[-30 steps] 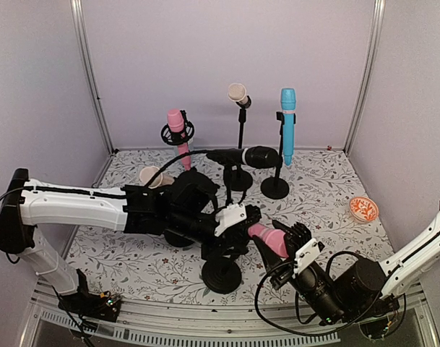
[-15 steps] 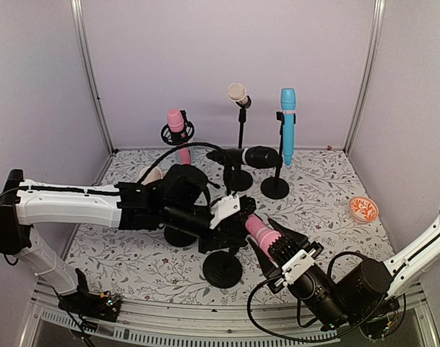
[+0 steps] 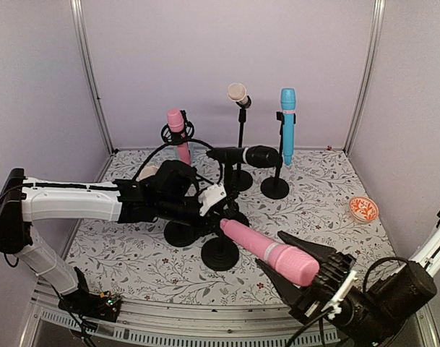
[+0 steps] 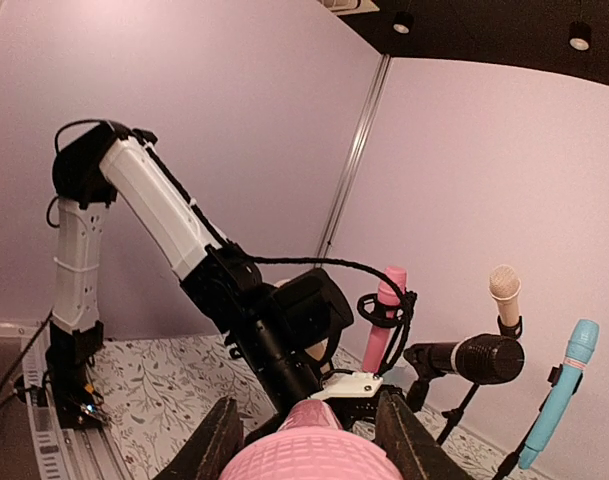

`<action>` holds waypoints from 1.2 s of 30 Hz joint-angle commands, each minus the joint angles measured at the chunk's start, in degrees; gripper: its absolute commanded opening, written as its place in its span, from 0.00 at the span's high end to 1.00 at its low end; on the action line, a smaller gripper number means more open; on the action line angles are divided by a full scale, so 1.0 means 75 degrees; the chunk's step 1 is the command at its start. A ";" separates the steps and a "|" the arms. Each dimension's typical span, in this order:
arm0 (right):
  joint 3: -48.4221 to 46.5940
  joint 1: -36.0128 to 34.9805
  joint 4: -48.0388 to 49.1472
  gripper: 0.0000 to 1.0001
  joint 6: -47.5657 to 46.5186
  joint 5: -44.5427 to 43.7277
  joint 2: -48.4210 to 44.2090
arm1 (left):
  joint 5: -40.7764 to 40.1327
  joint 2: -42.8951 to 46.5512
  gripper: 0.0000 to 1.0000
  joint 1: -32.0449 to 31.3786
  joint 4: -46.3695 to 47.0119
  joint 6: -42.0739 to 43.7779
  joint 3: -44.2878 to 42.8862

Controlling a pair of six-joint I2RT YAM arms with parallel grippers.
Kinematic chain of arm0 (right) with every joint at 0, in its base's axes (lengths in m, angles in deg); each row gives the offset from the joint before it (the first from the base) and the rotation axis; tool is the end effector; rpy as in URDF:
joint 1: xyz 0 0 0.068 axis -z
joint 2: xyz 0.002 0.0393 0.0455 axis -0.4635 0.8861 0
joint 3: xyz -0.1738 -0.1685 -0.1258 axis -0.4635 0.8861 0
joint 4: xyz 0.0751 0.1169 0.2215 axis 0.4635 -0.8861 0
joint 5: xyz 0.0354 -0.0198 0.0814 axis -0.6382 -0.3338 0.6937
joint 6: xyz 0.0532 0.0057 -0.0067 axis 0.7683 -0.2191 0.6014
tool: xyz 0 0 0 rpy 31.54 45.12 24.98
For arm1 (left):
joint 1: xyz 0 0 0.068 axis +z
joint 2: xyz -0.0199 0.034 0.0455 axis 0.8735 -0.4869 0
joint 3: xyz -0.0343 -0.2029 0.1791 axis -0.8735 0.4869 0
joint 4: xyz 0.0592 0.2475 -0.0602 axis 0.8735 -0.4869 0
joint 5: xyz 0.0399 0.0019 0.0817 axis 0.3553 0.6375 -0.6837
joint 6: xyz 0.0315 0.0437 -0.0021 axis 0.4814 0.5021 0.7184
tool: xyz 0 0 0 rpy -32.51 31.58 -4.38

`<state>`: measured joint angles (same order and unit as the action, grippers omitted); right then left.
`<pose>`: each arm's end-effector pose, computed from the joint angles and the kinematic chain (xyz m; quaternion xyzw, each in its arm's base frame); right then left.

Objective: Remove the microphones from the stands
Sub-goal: Remove the microphone from the microphone stand, then pass from the right arm to the left

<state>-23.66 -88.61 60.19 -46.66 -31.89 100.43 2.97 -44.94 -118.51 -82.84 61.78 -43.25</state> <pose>-0.0854 0.2466 0.3415 -0.3603 0.5169 0.1771 0.7560 0.1743 -0.2902 0.2434 0.5380 0.7128 -0.2708 0.3594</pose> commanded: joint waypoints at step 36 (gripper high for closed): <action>-0.1354 0.3185 -0.4493 1.00 0.5608 0.4840 -0.0190 | 0.1337 0.3076 0.07 0.0323 -0.3896 0.2705 -0.1361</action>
<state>-29.58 -67.94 25.20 -6.77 -3.83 95.42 9.04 -21.66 -116.44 -109.06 78.75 -50.51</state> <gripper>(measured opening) 0.430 0.959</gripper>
